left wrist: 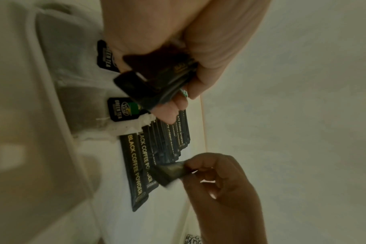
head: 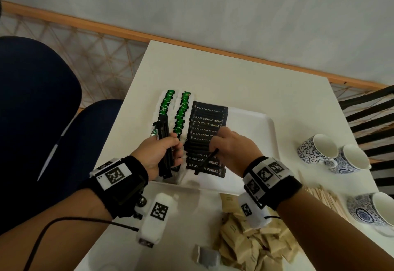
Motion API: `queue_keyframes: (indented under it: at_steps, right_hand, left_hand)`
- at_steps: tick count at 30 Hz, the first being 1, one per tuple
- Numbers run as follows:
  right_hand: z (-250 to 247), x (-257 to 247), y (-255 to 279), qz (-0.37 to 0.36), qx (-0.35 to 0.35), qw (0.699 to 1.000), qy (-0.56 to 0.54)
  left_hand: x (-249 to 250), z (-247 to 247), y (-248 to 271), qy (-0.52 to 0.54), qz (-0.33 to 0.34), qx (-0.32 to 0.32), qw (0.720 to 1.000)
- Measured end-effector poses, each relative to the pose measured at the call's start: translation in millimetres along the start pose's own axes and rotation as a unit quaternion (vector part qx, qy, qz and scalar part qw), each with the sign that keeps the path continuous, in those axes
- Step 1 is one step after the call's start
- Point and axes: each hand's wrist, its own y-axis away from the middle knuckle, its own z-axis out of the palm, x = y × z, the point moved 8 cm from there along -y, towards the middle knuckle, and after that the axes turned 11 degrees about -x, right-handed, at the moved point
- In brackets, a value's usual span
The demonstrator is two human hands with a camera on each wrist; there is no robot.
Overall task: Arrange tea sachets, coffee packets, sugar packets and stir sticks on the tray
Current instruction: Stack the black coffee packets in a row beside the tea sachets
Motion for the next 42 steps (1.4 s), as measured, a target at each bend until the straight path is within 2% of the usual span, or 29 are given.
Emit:
queue_keyframes:
  at_steps: [5,9,13,15,17,20,24,27,29,32,36,42]
  right_hand:
    - [-20,0,25,-0.056,0.095,0.983,-0.144]
    - [-14,-7,28,-0.073,0.119,0.968,-0.208]
    - [-10,-4,26,-0.06,0.127,0.953,-0.27]
    - [-4,5,24,0.002,0.105,0.926,-0.363]
    - [9,9,22,0.054,0.053,0.892,-0.445]
    - [23,7,18,0.075,-0.012,0.905,-0.419]
    - [24,16,18,0.108,0.007,0.911,-0.398]
    - [30,27,19,0.138,-0.036,0.943,-0.301]
    - [38,24,18,0.125,-0.087,0.967,-0.206]
    - [50,12,16,0.102,-0.144,0.975,-0.135]
    - [51,5,12,0.098,-0.133,0.98,-0.112]
    - [48,12,5,0.109,-0.11,0.983,-0.1]
  left_hand:
    - [-17,22,-1,-0.043,-0.056,-0.07,0.995]
    - [-20,44,3,-0.058,-0.056,-0.126,0.989]
    - [-14,39,-2,-0.035,-0.02,-0.078,0.996]
    - [-11,34,-4,-0.016,-0.006,-0.056,0.998]
    - [-10,30,-5,0.0,0.005,-0.044,0.999]
    - [-10,28,-7,0.02,0.014,-0.042,0.999]
    - [-12,22,-6,0.016,0.004,-0.031,0.999]
    - [-5,13,-5,0.006,0.001,-0.003,1.0]
    - [0,8,-3,0.024,-0.004,0.007,1.0]
    - [7,4,0,0.058,-0.009,0.008,0.998]
    - [9,1,0,0.053,-0.002,0.014,0.998]
    - [10,3,-3,-0.035,0.006,0.015,0.999]
